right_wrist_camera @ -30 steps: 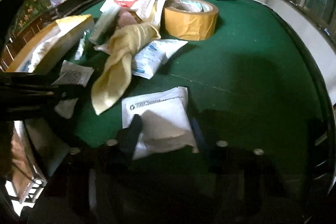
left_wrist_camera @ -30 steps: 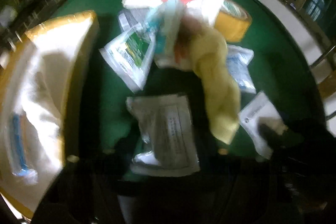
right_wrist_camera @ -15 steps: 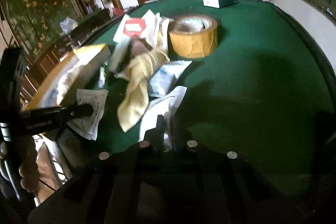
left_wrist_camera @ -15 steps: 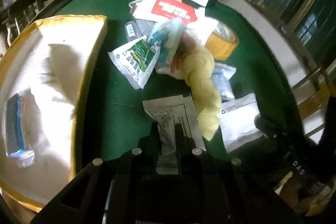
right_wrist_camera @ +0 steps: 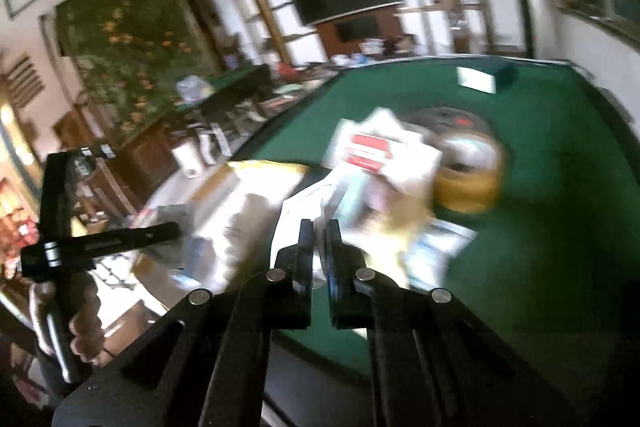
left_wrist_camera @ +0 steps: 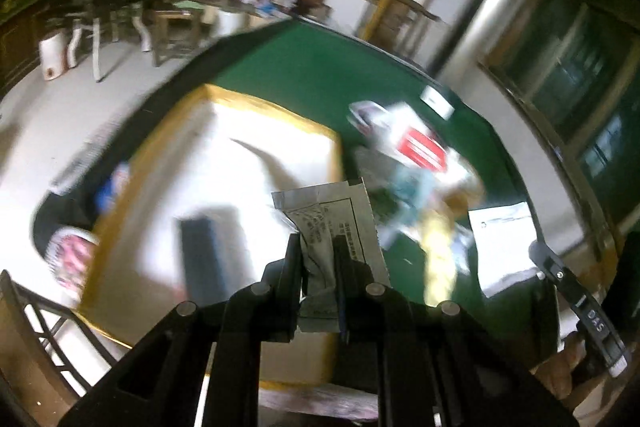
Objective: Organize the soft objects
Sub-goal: 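Lower both held items into the box and open both tools, then reach the right tool to the yellow towel and close on it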
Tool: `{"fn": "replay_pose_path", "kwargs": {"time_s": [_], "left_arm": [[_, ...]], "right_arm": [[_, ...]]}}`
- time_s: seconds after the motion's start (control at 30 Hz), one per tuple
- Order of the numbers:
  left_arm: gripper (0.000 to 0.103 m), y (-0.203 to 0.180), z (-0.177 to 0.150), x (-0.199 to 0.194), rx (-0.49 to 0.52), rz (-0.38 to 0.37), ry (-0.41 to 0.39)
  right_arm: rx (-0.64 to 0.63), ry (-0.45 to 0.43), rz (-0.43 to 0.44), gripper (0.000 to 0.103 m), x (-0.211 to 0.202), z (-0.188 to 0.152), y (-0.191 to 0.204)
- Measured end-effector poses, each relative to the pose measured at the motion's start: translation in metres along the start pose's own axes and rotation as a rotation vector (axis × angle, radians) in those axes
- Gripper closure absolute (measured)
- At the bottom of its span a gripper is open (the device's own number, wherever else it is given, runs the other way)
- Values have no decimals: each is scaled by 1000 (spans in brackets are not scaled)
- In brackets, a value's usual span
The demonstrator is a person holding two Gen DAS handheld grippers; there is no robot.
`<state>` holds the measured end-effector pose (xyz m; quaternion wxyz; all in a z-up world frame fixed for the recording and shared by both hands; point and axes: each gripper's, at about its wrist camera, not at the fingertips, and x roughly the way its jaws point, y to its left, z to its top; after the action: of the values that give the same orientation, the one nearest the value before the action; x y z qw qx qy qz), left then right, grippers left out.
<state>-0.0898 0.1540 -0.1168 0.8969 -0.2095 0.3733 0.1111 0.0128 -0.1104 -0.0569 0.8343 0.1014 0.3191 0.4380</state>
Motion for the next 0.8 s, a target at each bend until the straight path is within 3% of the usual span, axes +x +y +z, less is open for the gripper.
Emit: {"fn": "replay_pose_path", "kwargs": {"time_s": [0.1,0.2,0.37,0.47,0.63,0.7,0.77,0.8], "left_arm": [[90,26,20,-5,-34,47,-21],[90,49,43,10,-31,113,-19],[90,80,64,60,-22,188,74],[89,90,66,74,-20,205,108],[88,100,65,90,-4,294,165],[84,103,63,91,-1,290,163],[65,101,62,89,23,300,166],[58,99,61,87,32,305,159]], "right_arm": [[-25,42,52,98,48,16,22],[-64,82,41,98,96,30,40],[-56,208,26,98,181,35,49],[-33,265,30,98,211,28,49],[-112,264,8,96,229,13,56],[-120,256,13,93,228,11,60],[-122,248,18,91,227,10,61],[-120,237,12,80,224,11,61]]}}
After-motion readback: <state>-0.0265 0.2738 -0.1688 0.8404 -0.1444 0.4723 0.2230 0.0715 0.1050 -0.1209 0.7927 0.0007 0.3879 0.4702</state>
